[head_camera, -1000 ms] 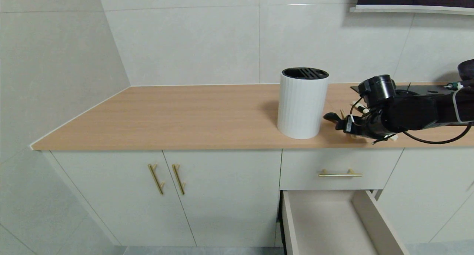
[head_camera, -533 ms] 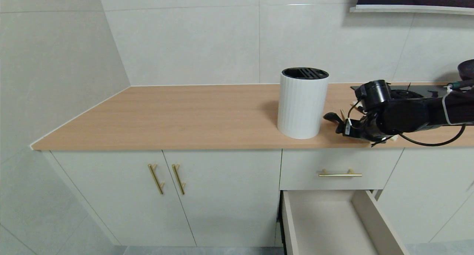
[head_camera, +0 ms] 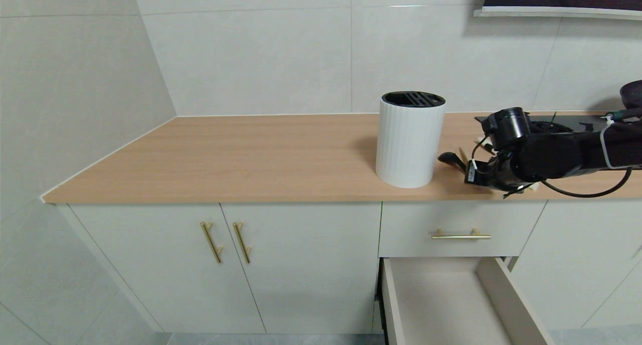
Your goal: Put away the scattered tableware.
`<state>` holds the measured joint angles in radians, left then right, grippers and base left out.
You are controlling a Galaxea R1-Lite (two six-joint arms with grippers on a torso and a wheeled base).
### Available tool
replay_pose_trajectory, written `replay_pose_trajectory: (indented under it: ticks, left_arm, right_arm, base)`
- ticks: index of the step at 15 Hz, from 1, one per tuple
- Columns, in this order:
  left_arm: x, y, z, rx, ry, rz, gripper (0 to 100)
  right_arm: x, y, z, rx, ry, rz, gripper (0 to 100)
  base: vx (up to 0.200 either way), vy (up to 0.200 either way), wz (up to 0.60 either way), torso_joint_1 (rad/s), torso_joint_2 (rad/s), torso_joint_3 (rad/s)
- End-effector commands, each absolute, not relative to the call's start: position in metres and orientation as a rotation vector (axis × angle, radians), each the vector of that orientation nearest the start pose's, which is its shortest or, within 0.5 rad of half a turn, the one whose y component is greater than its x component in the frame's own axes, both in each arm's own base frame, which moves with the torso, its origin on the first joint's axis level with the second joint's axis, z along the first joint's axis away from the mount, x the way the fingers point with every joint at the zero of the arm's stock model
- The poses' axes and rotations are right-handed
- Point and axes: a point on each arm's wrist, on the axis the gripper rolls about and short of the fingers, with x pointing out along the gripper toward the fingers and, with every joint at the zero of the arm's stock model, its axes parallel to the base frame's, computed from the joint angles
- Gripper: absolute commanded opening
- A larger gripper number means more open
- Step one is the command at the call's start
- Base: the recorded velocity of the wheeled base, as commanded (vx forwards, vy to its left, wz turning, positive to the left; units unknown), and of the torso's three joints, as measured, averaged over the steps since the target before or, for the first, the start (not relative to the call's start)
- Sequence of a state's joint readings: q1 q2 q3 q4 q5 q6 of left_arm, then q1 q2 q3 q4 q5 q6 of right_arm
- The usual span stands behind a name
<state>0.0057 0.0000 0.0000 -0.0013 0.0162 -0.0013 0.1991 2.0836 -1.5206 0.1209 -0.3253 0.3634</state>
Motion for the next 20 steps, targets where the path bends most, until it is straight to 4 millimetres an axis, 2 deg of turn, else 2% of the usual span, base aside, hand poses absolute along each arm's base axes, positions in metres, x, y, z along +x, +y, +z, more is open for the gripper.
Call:
replay_pose_trajectory:
  ticks: [1, 3, 5, 6, 8, 13, 16, 18, 20]
  left_arm:
    - [-0.023, 0.0, 0.076, -0.002, 0.0, 0.023, 100]
    - [-0.023, 0.0, 0.076, -0.002, 0.0, 0.023, 100]
    - [-0.023, 0.0, 0.076, -0.002, 0.0, 0.023, 100]
    - [-0.023, 0.0, 0.076, -0.002, 0.0, 0.023, 100]
    - [-0.023, 0.0, 0.076, -0.002, 0.0, 0.023, 100]
    - [-0.023, 0.0, 0.076, -0.002, 0.0, 0.023, 100]
    - [-0.023, 0.0, 0.076, -0.002, 0.0, 0.023, 100]
    - [-0.023, 0.0, 0.076, -0.002, 0.0, 0.023, 100]
    - [-0.023, 0.0, 0.076, -0.002, 0.0, 0.023, 100]
  right_arm:
    - [0.404, 0.074, 0.174, 0.178, 0.615, -0.237, 0]
    - [0.397, 0.073, 0.185, 0.187, 0.599, -0.235, 0]
    - [0.359, 0.065, 0.212, 0.204, 0.569, -0.21, 0]
    - [0.353, 0.064, 0.216, 0.208, 0.564, -0.202, 0]
    - [0.3, 0.055, 0.246, 0.247, 0.524, -0.104, 0]
    - [0.211, 0.042, 0.273, 0.278, 0.68, 0.053, 0]
    - [0.164, 0.036, 0.283, 0.264, 0.755, 0.191, 0]
    - [0.153, 0.037, 0.277, 0.241, 0.809, 0.271, 0]
    - [0.156, 0.042, 0.26, 0.177, 0.876, 0.315, 0]
  base:
    - [0.0, 0.0, 0.0, 0.0, 0.0, 0.0]
    - [0.0, 0.0, 0.0, 0.0, 0.0, 0.0]
    - [0.0, 0.0, 0.0, 0.0, 0.0, 0.0]
    - [0.0, 0.0, 0.0, 0.0, 0.0, 0.0]
    - [0.0, 0.0, 0.0, 0.0, 0.0, 0.0]
    - [0.0, 0.0, 0.0, 0.0, 0.0, 0.0]
    - [0.0, 0.0, 0.0, 0.0, 0.0, 0.0]
    - [0.0, 0.0, 0.0, 0.0, 0.0, 0.0]
    - [0.0, 0.0, 0.0, 0.0, 0.0, 0.0]
